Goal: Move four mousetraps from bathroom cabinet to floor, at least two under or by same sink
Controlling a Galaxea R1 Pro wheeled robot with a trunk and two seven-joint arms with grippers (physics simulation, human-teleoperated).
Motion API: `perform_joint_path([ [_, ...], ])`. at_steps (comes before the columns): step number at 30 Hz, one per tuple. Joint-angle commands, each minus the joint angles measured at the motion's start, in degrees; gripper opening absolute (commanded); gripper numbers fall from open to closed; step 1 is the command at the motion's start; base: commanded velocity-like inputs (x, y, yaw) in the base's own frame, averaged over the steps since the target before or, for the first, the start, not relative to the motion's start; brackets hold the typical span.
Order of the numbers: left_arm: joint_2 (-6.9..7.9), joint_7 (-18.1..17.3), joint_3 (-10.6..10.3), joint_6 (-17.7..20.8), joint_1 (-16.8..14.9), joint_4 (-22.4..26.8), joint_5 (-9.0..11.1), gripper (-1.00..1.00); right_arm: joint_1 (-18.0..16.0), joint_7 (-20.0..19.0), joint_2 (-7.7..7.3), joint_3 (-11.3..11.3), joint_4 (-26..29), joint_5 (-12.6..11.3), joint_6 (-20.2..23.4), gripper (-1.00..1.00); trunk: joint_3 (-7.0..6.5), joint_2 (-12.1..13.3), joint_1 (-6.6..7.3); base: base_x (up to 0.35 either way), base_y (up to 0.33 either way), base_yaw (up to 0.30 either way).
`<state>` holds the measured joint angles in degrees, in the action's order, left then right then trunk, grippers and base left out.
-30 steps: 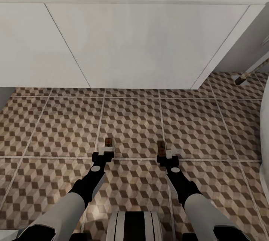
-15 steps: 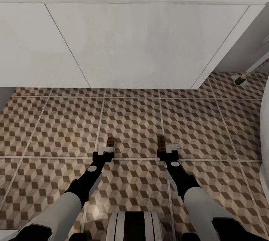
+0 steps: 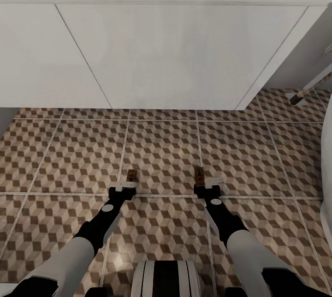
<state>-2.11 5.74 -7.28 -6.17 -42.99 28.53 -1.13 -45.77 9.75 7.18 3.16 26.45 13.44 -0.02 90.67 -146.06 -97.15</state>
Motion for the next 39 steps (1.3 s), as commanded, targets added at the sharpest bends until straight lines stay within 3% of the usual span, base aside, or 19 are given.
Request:
perform_joint_path([
  [1, 0.05, 0.69, -0.4, -0.24, -0.02, -0.09, -0.19, -1.0, -0.02, -0.17, 0.04, 0.35, -0.02, 0.33, 0.0, -1.0, 0.03, -0.01, 0.01, 0.0, 0.0, 0.0],
  [25, -0.34, 1.55, -0.22, -0.61, 0.0, 0.19, -0.37, -1.0, -0.02, -0.76, -0.12, 0.47, 0.01, 0.3, 1.96, -1.0, 0.03, -0.01, 0.01, 0.0, 0.0, 0.0],
  [30, -0.47, -0.25, -0.29, -2.25, -0.04, -1.44, -0.23, -1.0, -0.25, -0.52, 0.13, 0.46, -1.61, 0.3, 0.51, -1.0, 0.03, -0.01, 0.01, 0.0, 0.0, 0.0],
  [39, -0.29, -1.77, 0.35, -0.16, 0.01, -0.46, 0.35, -1.0, -0.2, -0.28, 0.27, 0.45, -0.41, 0.57, 1.57, -1.0, 0.03, -0.01, 0.01, 0.0, 0.0, 0.0],
])
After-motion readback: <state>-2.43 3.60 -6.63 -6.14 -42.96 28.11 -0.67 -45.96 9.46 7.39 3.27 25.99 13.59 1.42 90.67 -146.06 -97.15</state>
